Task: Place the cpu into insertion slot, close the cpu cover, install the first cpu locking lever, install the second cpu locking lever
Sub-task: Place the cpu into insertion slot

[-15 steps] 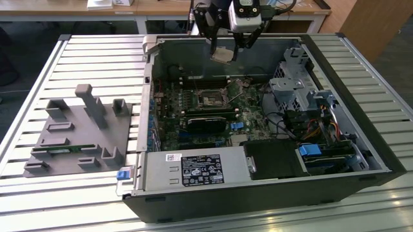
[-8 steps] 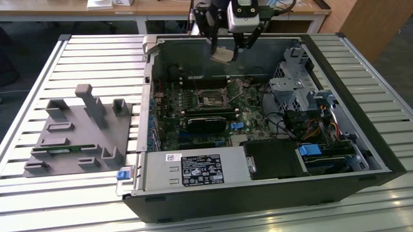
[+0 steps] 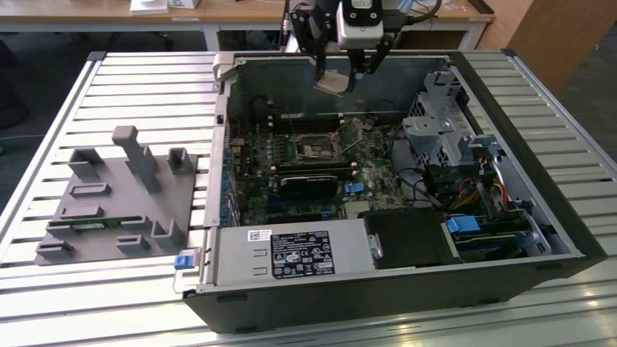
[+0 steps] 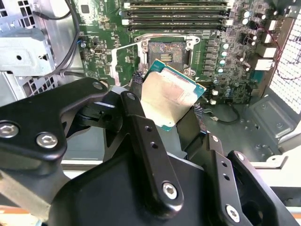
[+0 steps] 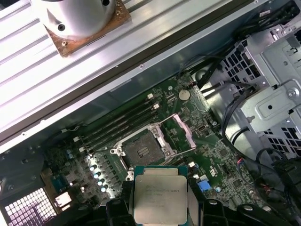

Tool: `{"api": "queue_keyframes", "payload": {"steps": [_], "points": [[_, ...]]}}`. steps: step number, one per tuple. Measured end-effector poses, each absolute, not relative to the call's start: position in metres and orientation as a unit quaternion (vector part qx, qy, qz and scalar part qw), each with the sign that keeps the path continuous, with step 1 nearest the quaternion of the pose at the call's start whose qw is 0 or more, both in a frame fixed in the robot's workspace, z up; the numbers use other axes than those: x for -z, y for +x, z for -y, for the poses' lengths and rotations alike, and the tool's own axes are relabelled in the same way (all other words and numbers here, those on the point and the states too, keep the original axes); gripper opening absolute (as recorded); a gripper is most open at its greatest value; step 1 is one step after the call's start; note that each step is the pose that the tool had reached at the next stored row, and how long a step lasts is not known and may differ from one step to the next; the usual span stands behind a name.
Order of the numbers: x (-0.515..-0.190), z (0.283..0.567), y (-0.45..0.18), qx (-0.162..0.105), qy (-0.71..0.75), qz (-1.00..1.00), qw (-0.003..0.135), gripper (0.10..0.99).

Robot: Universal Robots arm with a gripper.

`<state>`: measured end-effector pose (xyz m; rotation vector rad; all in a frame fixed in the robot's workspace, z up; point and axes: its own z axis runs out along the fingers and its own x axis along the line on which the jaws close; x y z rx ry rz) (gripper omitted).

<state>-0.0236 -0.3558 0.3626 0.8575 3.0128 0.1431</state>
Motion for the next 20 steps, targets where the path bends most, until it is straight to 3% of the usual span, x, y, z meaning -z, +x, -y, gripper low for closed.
{"api": "queue_keyframes", "payload": {"steps": [20], "points": [[-0.3620, 0.3558, -0.0241, -0.045, 0.319, -0.947, 0.005, 0.541]]}}
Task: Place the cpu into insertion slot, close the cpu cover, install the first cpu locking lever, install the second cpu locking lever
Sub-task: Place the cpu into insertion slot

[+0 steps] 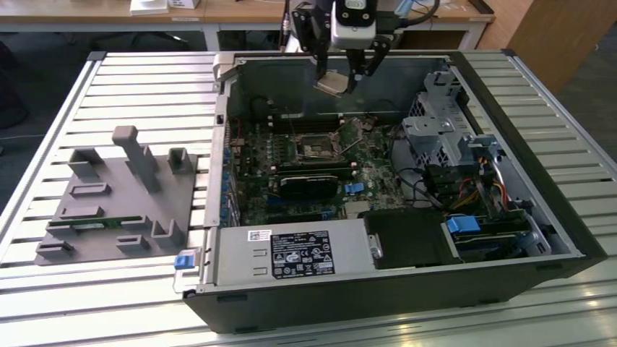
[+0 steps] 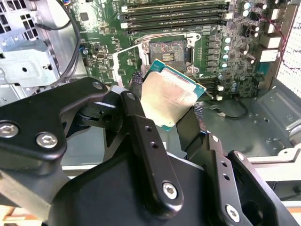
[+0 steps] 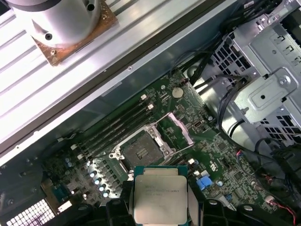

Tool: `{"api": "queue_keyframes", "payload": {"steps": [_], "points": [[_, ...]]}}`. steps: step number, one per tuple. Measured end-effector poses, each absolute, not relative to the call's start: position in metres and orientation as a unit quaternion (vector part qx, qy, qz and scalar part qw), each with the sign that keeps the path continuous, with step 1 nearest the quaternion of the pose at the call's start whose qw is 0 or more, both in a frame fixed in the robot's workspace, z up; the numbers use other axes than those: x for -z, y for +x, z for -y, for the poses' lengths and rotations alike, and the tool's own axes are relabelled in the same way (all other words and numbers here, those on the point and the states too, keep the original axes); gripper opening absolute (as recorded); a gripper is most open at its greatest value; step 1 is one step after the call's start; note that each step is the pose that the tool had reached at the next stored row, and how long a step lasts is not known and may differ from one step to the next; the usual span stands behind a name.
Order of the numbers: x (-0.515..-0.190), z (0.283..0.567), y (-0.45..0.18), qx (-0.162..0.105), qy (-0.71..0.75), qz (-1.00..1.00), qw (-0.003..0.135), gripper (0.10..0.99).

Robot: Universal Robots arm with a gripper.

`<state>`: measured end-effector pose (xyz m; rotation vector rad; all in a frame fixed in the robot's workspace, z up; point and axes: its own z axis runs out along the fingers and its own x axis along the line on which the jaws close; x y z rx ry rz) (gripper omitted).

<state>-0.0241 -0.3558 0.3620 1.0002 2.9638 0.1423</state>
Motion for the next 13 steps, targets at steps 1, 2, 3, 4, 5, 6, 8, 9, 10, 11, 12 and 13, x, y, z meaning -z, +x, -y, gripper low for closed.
{"api": "queue_keyframes", "payload": {"steps": [1, 2, 3, 4, 5, 6, 8, 9, 10, 11, 12, 13], "points": [[-0.3620, 0.3557, -0.0241, -0.045, 0.324, -0.945, 0.005, 0.541], [-0.3619, 0.3557, -0.0241, -0.045, 0.329, -0.943, 0.006, 0.541], [-0.3618, 0.3557, -0.0241, -0.045, 0.336, -0.941, 0.006, 0.541], [-0.3617, 0.3557, -0.0241, -0.045, 0.344, -0.938, 0.006, 0.541], [-0.3616, 0.3557, -0.0241, -0.045, 0.353, -0.935, 0.007, 0.541], [-0.3615, 0.3557, -0.0241, -0.045, 0.361, -0.931, 0.007, 0.541], [-0.3611, 0.3557, -0.0241, -0.045, 0.378, -0.925, 0.008, 0.541], [-0.3609, 0.3557, -0.0241, -0.045, 0.387, -0.921, 0.008, 0.541], [-0.3607, 0.3557, -0.0241, -0.045, 0.395, -0.917, 0.009, 0.541], [-0.3604, 0.3557, -0.0241, -0.045, 0.404, -0.914, 0.009, 0.541], [-0.3601, 0.3557, -0.0241, -0.045, 0.412, -0.910, 0.010, 0.541], [-0.3598, 0.3557, -0.0241, -0.045, 0.420, -0.906, 0.010, 0.541]]}}
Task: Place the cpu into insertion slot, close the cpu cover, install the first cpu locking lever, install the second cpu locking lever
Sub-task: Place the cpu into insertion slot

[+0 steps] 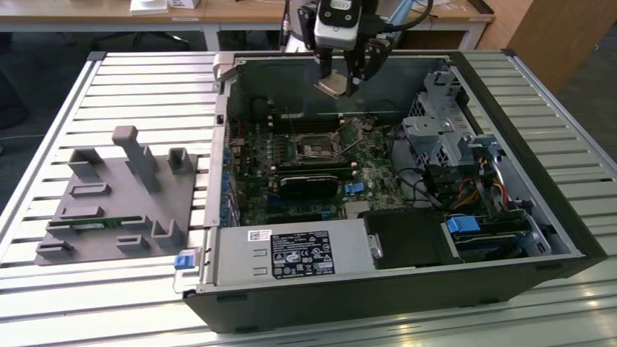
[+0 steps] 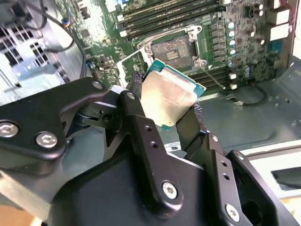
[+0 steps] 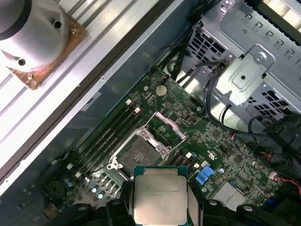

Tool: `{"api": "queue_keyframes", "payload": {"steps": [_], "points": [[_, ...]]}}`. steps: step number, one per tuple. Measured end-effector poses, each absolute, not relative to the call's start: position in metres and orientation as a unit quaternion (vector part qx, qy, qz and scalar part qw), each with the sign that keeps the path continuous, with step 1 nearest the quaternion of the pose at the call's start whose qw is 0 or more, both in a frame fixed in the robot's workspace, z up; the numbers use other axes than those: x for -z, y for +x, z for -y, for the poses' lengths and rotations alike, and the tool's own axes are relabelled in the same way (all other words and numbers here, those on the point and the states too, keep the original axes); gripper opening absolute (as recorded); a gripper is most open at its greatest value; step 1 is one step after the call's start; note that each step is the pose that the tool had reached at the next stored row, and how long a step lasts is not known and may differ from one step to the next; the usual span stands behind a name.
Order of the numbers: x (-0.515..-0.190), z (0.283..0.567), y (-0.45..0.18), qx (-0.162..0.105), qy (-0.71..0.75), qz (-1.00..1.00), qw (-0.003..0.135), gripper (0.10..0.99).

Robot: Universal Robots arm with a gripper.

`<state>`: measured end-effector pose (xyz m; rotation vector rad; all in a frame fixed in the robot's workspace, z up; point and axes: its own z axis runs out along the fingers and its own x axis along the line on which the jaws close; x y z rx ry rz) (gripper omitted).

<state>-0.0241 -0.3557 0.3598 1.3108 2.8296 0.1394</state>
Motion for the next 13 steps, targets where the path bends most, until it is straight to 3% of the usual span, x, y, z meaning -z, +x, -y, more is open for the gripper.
{"api": "queue_keyframes", "payload": {"steps": [13], "points": [[-0.3524, 0.3557, -0.0241, -0.043, 0.524, -0.851, 0.015, 0.541]]}}
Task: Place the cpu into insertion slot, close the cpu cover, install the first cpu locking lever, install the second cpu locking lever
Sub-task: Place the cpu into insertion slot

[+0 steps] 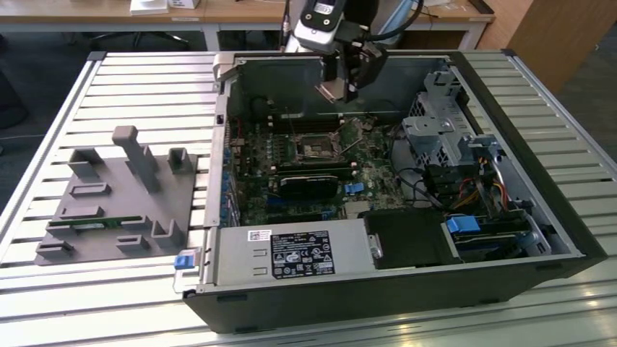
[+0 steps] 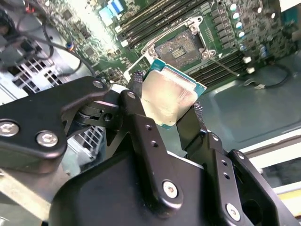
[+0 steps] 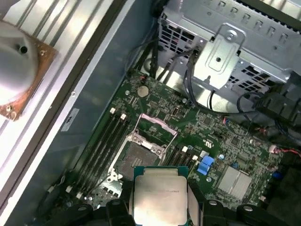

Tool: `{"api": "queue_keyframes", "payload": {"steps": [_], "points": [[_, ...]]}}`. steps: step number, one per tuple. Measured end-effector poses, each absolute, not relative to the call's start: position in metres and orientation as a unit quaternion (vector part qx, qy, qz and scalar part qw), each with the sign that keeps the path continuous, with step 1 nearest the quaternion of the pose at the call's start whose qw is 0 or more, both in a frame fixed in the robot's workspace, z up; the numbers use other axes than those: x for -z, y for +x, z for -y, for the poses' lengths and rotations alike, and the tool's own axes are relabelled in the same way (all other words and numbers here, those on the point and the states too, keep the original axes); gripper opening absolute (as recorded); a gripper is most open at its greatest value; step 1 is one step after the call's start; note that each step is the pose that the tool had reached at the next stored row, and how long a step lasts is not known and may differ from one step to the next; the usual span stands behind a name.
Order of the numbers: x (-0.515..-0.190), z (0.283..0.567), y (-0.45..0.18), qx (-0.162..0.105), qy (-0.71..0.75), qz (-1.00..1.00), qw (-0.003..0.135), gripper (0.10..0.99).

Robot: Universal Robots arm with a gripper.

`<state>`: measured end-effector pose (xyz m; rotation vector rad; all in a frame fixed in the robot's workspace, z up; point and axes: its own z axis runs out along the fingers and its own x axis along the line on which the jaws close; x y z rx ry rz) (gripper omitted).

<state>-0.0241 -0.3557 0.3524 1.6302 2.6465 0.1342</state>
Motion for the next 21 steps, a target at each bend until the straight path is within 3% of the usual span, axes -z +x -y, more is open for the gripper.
{"api": "queue_keyframes", "payload": {"steps": [21], "points": [[-0.320, 0.352, -0.025, -0.035, 0.632, -0.773, 0.024, 0.541]]}}
